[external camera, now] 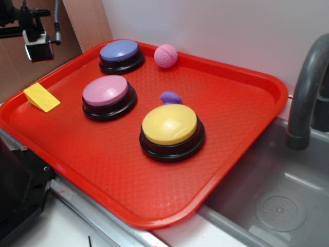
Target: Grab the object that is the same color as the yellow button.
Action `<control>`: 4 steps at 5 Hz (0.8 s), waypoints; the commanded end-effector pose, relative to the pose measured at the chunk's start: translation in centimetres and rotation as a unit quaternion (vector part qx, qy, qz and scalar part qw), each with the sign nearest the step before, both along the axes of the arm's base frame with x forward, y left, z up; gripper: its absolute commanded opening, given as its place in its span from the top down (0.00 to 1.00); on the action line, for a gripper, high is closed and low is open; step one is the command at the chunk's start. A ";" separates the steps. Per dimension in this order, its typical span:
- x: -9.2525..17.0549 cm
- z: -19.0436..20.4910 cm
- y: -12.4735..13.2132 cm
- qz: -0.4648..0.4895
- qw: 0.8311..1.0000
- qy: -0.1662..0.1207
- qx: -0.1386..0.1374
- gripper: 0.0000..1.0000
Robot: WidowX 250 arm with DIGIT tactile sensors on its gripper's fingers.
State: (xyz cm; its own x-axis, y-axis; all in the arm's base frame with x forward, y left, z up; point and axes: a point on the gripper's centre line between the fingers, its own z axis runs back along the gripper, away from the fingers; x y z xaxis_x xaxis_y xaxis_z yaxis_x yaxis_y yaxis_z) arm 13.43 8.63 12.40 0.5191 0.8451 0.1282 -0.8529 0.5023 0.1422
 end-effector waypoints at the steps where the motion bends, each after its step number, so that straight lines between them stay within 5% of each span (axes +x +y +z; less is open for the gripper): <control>1: -0.8 0.7 0.1 -0.001 1.000 -0.010 0.005 0.00; 2: -1.5 -1.2 2.2 0.062 0.998 0.011 0.022 0.00; 4: 0.0 -3.8 4.3 0.083 0.996 -0.015 0.019 0.00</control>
